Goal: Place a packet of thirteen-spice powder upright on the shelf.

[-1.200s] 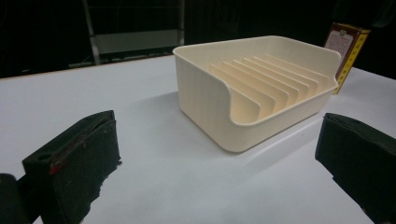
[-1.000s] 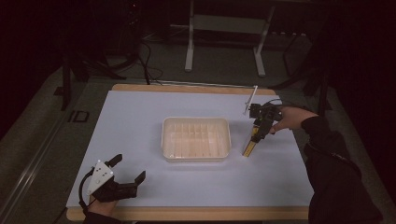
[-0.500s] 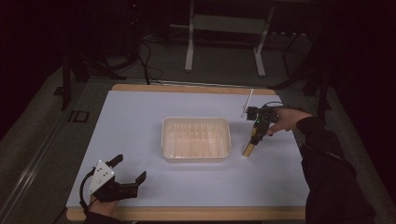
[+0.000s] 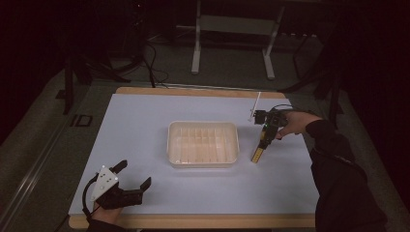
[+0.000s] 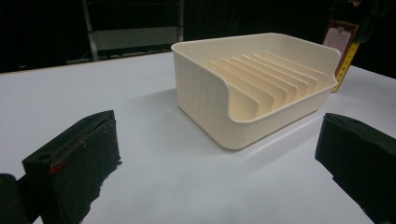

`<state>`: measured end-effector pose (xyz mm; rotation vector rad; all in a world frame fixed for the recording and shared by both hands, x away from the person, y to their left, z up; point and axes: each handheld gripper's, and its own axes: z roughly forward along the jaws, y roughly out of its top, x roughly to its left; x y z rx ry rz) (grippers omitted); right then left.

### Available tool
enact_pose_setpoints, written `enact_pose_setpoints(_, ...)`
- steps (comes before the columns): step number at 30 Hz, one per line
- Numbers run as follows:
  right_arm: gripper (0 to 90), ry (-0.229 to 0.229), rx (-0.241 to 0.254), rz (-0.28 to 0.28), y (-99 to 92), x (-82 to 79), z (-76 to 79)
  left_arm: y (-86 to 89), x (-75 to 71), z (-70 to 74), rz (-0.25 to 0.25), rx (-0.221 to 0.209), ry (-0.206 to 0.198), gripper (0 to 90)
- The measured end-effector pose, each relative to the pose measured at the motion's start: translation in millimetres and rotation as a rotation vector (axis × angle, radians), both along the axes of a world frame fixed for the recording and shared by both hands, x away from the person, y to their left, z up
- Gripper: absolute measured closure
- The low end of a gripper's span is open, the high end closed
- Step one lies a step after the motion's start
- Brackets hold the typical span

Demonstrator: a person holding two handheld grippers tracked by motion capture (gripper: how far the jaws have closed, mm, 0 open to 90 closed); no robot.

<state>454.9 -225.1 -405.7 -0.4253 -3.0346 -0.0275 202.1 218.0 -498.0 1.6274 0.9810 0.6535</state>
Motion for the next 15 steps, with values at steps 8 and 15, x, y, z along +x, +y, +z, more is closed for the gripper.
enact_pose_setpoints(8,31.4,-0.006,0.01,0.083,-0.4,-6.5,11.3,0.4,0.0,-0.1,0.004,-0.004,0.001,0.0)
enact_pose_setpoints(15,31.5,-0.034,0.005,0.184,-2.1,-16.0,23.6,0.7,0.5,-0.3,0.006,-0.001,0.003,0.0)
